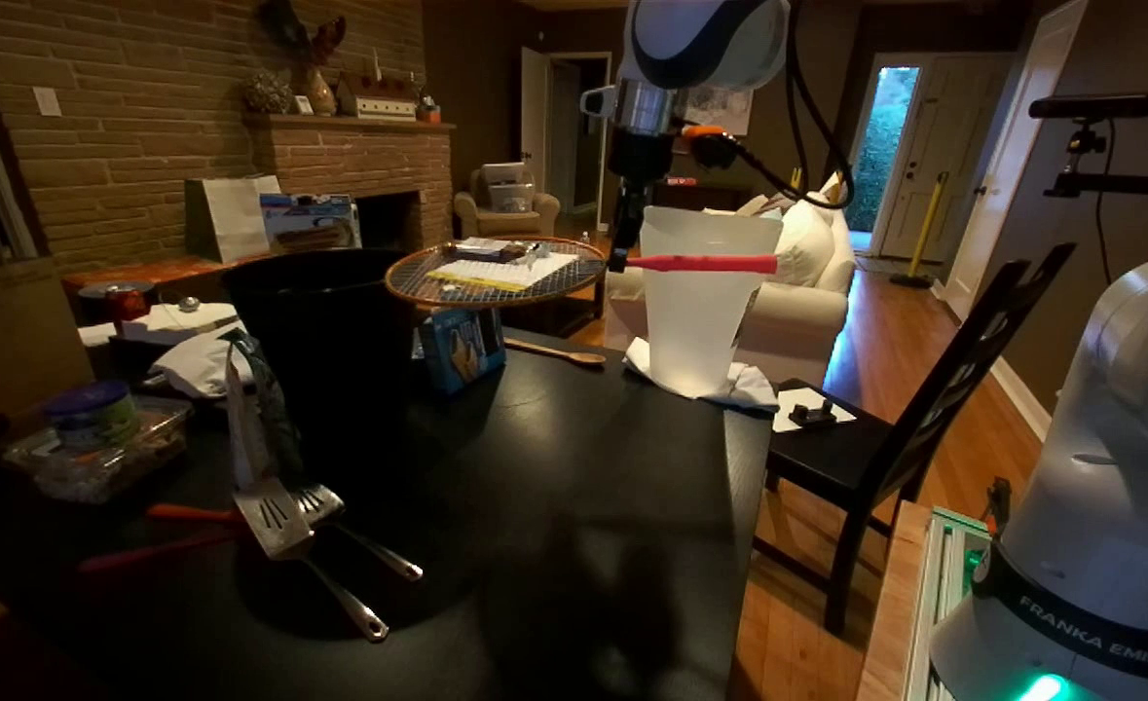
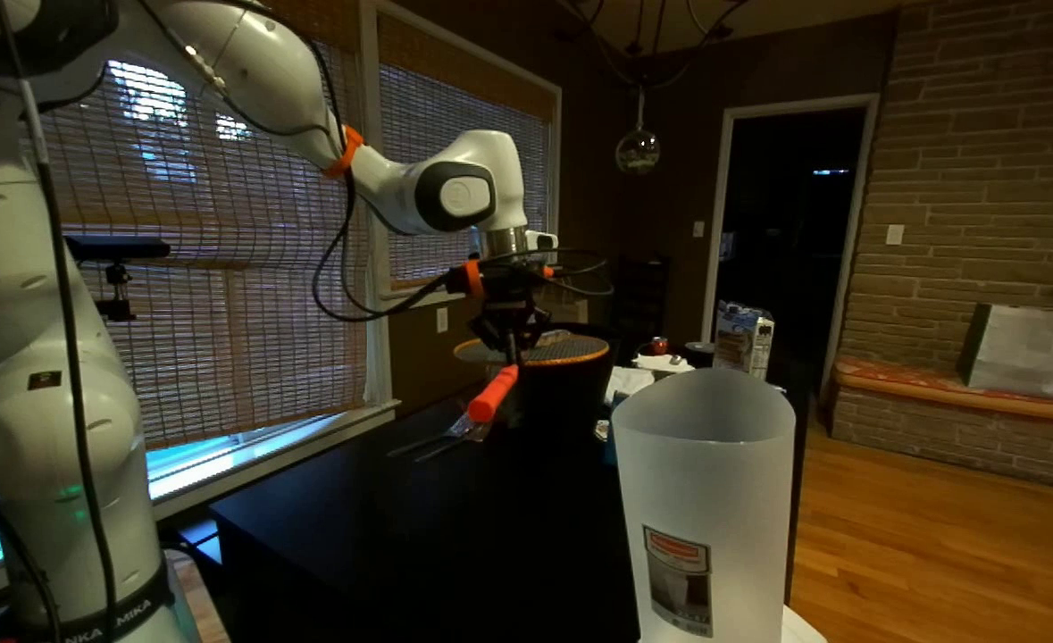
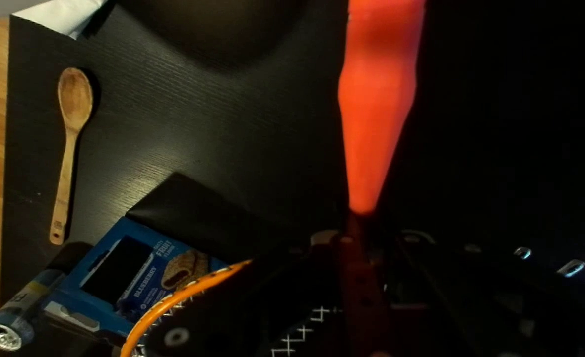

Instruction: Pick up the racket and place the packet on the racket in the bin.

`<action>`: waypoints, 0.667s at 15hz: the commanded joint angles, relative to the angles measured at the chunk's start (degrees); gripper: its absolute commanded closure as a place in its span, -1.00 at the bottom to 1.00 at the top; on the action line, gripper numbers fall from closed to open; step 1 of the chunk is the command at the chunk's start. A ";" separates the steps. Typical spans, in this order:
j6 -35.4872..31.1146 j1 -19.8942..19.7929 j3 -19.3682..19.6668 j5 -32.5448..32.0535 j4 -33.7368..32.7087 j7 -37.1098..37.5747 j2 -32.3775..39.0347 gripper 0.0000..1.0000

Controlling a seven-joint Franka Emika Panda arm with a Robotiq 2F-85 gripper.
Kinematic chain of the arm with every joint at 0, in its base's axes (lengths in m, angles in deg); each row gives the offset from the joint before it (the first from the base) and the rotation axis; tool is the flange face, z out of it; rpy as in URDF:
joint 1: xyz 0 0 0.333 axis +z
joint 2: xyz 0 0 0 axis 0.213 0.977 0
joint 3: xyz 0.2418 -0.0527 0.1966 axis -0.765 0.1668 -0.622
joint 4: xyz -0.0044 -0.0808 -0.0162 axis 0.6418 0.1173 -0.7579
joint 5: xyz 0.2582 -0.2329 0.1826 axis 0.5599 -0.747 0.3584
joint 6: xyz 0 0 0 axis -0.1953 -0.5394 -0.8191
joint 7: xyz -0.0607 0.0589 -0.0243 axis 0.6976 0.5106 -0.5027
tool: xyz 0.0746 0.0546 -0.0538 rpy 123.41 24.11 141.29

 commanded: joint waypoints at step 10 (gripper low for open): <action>1.79 -0.20 0.01 0.16 -3.98 -1.76 2.17 0.94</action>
